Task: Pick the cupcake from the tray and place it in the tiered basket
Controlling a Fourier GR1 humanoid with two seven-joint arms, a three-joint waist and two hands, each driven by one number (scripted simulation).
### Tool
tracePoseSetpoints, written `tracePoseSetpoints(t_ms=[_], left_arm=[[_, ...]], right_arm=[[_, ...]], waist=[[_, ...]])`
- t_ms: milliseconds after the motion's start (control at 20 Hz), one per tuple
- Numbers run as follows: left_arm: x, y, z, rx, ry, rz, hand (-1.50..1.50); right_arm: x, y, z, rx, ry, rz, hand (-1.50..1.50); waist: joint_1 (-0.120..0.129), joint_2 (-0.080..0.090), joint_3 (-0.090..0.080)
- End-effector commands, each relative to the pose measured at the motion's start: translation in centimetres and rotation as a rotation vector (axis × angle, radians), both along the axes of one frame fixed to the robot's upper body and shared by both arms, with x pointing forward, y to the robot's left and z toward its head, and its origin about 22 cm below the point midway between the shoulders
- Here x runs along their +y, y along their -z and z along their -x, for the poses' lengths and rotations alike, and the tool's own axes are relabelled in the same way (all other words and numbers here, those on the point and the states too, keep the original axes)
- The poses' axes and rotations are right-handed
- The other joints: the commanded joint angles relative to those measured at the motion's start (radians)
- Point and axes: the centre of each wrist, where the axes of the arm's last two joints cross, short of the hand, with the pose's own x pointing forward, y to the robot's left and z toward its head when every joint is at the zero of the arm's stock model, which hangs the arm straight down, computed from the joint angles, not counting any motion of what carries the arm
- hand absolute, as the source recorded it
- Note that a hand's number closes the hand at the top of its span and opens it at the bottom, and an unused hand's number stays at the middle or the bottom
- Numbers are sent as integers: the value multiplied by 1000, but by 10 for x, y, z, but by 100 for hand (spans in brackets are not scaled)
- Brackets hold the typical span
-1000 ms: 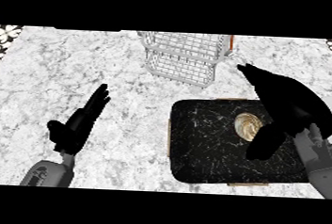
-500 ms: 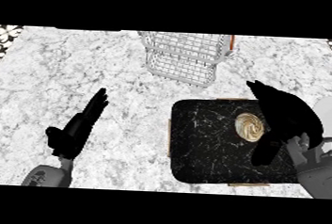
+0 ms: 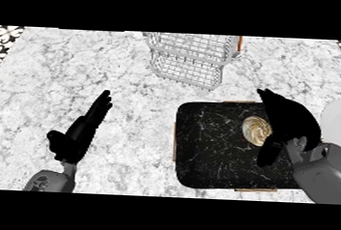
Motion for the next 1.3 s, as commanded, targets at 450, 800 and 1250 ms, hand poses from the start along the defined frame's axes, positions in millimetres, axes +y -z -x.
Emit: tracePoseSetpoints(t_ms=[450,800,1250], left_arm=[[-13,3,-15,9,0,-2,0],[-7,4,-13,-2,-9,-15,0],[-11,-1,-12,6,12,13,0]], right_arm=[[-9,23,-6,63,87,25,-150],[-7,60,-13,83,62,-22,-150],[-3,51,4,-112,-27,-110,150]], waist=[[-2,1,0],[1,1,0],[-2,0,0]])
